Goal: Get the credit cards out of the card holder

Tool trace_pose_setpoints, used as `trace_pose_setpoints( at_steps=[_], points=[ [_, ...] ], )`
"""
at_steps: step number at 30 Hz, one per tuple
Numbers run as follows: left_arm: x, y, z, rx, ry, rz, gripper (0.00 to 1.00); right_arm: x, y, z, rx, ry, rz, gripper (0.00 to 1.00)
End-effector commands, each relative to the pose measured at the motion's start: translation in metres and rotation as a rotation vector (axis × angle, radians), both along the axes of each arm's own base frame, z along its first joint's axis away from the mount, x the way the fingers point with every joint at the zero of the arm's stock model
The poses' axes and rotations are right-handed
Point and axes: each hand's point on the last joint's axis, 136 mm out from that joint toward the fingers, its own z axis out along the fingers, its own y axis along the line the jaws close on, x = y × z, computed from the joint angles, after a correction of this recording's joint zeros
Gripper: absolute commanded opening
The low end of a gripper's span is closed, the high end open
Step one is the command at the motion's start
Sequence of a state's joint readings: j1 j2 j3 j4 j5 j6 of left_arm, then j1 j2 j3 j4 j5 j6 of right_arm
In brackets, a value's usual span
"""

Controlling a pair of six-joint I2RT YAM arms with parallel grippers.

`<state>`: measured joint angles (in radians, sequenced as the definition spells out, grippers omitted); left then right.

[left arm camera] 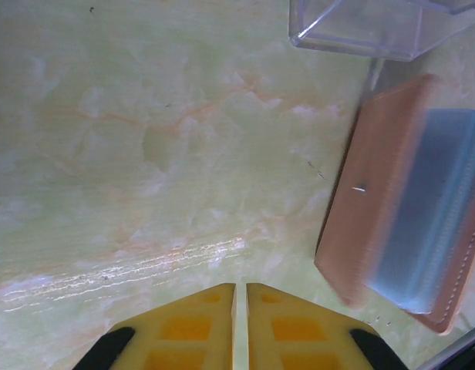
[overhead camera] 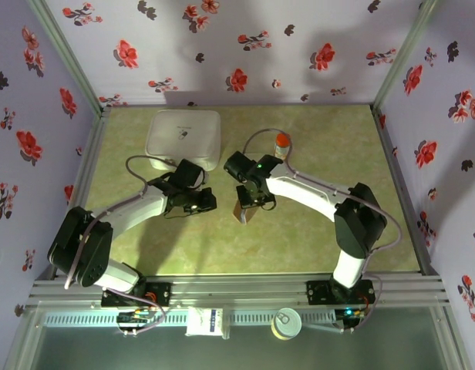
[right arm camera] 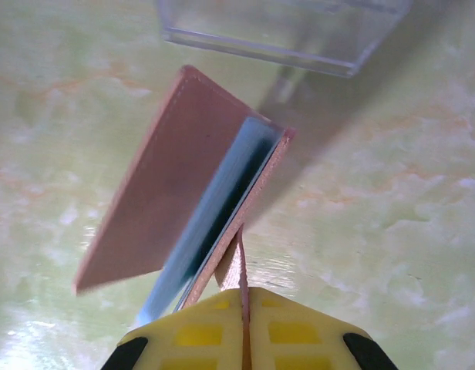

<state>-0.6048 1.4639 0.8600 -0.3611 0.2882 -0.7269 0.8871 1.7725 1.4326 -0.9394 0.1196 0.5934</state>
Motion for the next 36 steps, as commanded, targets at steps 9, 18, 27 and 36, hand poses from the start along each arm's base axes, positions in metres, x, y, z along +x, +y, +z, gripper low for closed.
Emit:
trace_pose_setpoints(
  at_steps=[9, 18, 27, 36],
  points=[
    [-0.002, -0.010, 0.008, -0.028, 0.006, -0.031, 0.10, -0.008, 0.018, 0.006, -0.032, -0.007, 0.101, 0.08],
    [-0.001, -0.028, -0.017, 0.022, 0.061, -0.085, 0.04, -0.003, -0.028, -0.008, -0.137, -0.023, 0.031, 0.08],
    [0.000, -0.027, -0.036, 0.059, 0.092, -0.083, 0.01, -0.004, -0.058, -0.037, -0.216, 0.003, -0.013, 0.08],
    [0.001, -0.028, -0.050, 0.079, 0.123, -0.084, 0.00, -0.003, -0.059, -0.066, -0.210, 0.025, -0.030, 0.08]
  ],
)
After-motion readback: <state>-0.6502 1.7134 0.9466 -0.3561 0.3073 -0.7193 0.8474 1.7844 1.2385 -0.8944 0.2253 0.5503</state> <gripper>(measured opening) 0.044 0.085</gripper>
